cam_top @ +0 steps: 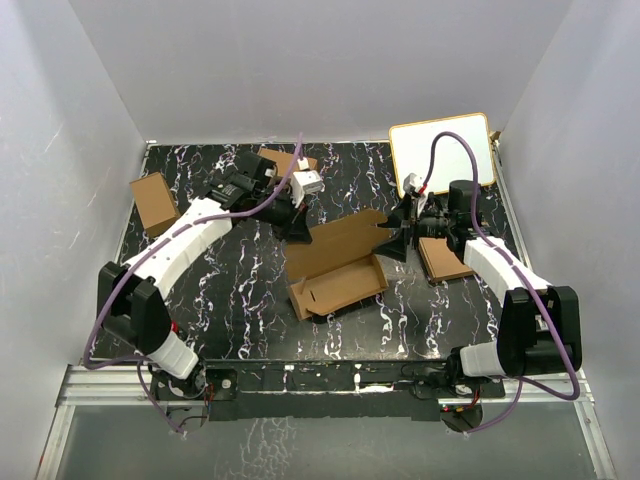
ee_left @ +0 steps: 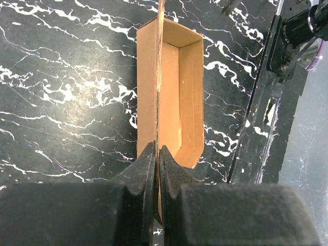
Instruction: Fold the paper box
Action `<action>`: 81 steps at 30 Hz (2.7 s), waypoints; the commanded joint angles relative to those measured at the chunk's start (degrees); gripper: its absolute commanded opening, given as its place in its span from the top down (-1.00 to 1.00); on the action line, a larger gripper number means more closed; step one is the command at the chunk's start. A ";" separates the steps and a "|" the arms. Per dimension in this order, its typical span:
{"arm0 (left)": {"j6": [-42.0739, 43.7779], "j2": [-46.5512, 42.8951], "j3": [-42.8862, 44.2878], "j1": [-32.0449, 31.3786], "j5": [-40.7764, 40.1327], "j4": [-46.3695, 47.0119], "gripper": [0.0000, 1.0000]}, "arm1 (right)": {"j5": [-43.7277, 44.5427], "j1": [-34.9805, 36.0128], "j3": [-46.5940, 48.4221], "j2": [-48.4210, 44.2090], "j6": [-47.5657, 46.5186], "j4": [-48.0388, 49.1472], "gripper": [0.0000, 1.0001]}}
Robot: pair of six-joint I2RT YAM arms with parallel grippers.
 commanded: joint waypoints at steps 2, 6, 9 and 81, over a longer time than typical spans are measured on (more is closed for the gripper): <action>3.86 2.40 5.26 -2.07 -1.89 -6.04 1.00 | -2.36 1.02 1.29 0.22 -4.00 2.51 -0.84; 5.14 4.15 8.10 -3.28 -1.98 -8.22 1.00 | -3.51 2.21 1.58 0.58 -4.64 1.73 -0.60; 5.82 4.78 9.28 -3.84 -2.12 -8.84 1.00 | -3.22 2.80 1.90 1.07 -5.98 0.69 -0.44; -66.43 -36.07 -54.22 -8.74 -40.07 40.54 -0.58 | -9.42 -0.50 4.69 -1.05 -20.36 -14.06 0.85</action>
